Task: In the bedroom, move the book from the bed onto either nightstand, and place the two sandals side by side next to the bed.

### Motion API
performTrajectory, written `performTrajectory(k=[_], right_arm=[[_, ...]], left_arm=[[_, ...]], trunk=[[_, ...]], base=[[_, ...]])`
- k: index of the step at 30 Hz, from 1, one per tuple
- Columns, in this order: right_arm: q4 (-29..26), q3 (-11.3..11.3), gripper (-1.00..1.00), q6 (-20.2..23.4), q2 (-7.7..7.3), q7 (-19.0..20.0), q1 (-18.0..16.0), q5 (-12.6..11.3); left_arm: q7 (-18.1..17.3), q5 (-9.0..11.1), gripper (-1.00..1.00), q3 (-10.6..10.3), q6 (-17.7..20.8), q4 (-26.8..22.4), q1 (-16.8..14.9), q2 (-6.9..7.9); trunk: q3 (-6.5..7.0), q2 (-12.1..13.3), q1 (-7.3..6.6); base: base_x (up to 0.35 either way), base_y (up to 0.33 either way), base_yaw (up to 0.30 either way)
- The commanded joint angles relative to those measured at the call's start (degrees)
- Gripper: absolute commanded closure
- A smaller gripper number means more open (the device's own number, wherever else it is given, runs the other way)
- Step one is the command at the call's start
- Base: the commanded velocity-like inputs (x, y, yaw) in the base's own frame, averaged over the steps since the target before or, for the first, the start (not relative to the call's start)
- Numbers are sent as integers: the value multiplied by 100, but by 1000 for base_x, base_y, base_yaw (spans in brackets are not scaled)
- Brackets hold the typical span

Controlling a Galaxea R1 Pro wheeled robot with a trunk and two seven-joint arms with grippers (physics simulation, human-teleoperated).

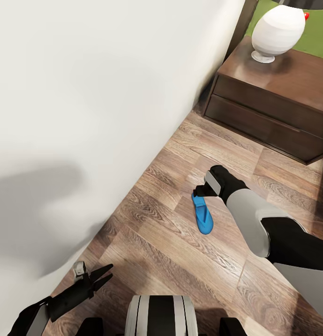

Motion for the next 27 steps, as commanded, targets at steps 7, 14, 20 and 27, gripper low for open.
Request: performTrajectory(k=[7, 14, 20, 27], right_arm=[[-7, 0, -100, 28, 2, -33, -42, -37], [-7, -3, -100, 33, 1, 1, -95, -51], [-5, -7, -100, 53, 2, 19, -150, -63], [-4, -1, -100, 231, -4, 21, -206, -72]], left_arm=[[-4, 23, -100, 5, 39, 0, -36, 2], [-4, 19, -100, 12, 39, 4, -72, -8], [-4, 17, -100, 17, 39, 5, -155, -73], [-2, 15, -100, 18, 39, 6, -254, -142]], trunk=[[-3, -1, -1], [-3, -1, -1], [-3, -1, -1], [-136, -9, 15]], base=[[0, 0, 0], [0, 0, 0], [0, 0, 0], [0, 0, 0]])
